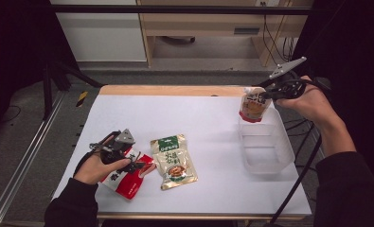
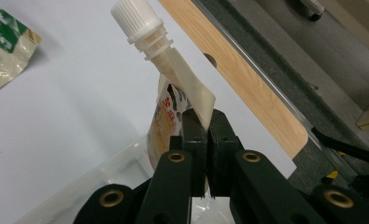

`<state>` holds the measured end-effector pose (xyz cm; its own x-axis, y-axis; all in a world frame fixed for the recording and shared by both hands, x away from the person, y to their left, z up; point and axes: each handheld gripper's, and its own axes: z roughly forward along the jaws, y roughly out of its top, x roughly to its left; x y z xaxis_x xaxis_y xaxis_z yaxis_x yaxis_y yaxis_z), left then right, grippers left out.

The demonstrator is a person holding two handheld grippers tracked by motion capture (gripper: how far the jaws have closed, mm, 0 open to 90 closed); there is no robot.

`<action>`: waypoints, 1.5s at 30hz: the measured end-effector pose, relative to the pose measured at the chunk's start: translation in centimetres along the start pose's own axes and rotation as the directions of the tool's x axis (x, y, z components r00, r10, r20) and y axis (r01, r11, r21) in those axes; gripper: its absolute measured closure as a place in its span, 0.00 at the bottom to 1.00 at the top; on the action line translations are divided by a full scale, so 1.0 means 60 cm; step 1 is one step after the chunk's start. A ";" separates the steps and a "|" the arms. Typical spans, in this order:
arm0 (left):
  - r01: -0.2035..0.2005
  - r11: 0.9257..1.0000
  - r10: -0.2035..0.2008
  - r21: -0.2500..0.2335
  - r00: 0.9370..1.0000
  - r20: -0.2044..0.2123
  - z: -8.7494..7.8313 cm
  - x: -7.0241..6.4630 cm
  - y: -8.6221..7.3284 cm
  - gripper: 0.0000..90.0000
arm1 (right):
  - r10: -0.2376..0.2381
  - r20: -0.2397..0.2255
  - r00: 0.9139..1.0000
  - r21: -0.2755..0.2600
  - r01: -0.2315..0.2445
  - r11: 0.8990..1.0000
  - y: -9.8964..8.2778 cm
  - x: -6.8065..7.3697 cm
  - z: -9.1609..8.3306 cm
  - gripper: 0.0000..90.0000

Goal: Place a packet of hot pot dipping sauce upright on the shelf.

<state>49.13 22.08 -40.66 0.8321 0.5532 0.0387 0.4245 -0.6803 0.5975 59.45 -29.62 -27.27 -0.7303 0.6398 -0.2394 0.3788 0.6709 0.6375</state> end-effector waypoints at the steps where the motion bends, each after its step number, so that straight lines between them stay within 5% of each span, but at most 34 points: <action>1: 0.000 1.000 0.000 -0.001 1.000 -0.001 0.000 0.000 0.000 0.09 | 0.007 0.002 1.000 0.005 -0.007 1.000 -0.007 -0.007 0.003 0.98; 8: 0.004 1.000 -0.004 -0.003 1.000 -0.001 0.000 0.001 -0.001 0.09 | 0.027 0.003 1.000 0.003 -0.027 1.000 -0.025 -0.020 0.022 0.98; 31: 0.003 1.000 -0.003 -0.005 1.000 0.002 -0.001 0.000 0.000 0.09 | 0.095 -0.044 0.994 0.025 -0.094 0.995 -0.074 -0.004 0.087 0.98; 45: 0.005 1.000 -0.005 -0.013 1.000 0.001 -0.005 0.001 0.001 0.09 | 0.146 -0.048 0.988 0.034 -0.144 0.989 -0.085 -0.003 0.096 0.92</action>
<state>49.08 22.25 -40.38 0.8302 0.5563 0.0351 0.4240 -0.6712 0.6080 60.94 -30.99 -34.70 -0.6936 0.7122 -0.1084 0.4994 0.5838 0.6401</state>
